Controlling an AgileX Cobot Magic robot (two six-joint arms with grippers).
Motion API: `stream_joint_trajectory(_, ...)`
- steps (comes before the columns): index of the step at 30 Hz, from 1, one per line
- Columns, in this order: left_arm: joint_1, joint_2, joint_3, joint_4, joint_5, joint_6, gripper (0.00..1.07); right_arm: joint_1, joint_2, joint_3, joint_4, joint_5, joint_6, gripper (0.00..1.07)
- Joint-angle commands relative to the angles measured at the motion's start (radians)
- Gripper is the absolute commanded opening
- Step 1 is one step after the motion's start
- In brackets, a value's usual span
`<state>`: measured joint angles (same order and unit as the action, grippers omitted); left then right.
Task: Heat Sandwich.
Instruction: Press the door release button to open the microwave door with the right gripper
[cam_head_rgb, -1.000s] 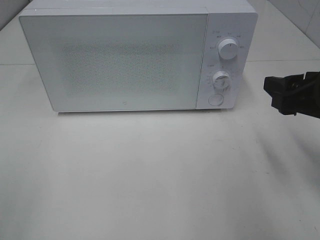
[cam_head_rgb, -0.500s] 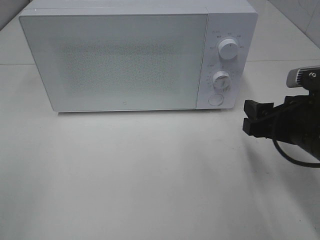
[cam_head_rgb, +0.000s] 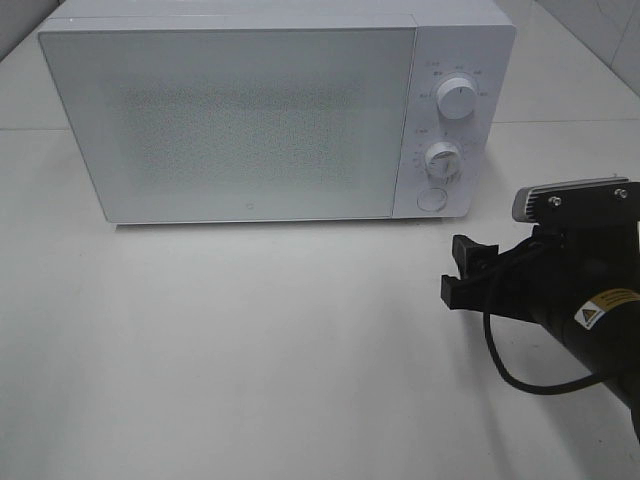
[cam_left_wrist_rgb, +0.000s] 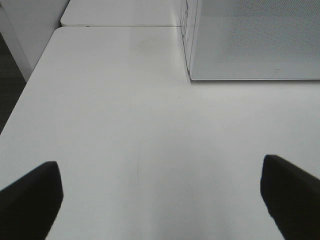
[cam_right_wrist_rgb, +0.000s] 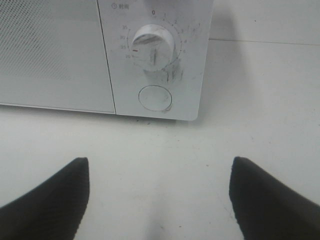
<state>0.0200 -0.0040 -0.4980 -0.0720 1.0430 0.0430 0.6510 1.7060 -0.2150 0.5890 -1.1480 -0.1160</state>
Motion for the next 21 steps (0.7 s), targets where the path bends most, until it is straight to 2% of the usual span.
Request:
stream_joint_trajectory(1, 0.003, -0.025, 0.002, 0.0, -0.008, -0.001, 1.04, 0.022, 0.019, -0.019, 0.02, -0.022, 0.011, 0.76)
stream_joint_trajectory(9, 0.003, -0.025, 0.002, 0.0, -0.008, -0.001, 1.04, 0.028, 0.021, -0.031, 0.023, -0.022, 0.028, 0.76)
stream_joint_trajectory(14, 0.003, -0.025, 0.002, 0.0, -0.008, -0.001, 1.04, 0.028, 0.021, -0.031, 0.023, -0.026, 0.146, 0.76)
stream_joint_trajectory(18, 0.003, -0.025, 0.002, 0.0, -0.008, -0.001, 1.04, 0.028, 0.021, -0.031, 0.023, -0.028, 0.426, 0.76)
stream_joint_trajectory(19, 0.003, -0.025, 0.002, 0.0, -0.008, -0.001, 1.04, 0.028, 0.021, -0.031, 0.023, -0.028, 0.426, 0.76)
stream_joint_trajectory(21, 0.003, -0.025, 0.002, 0.0, -0.008, -0.001, 1.04, 0.028, 0.021, -0.031, 0.023, -0.027, 0.645, 0.76)
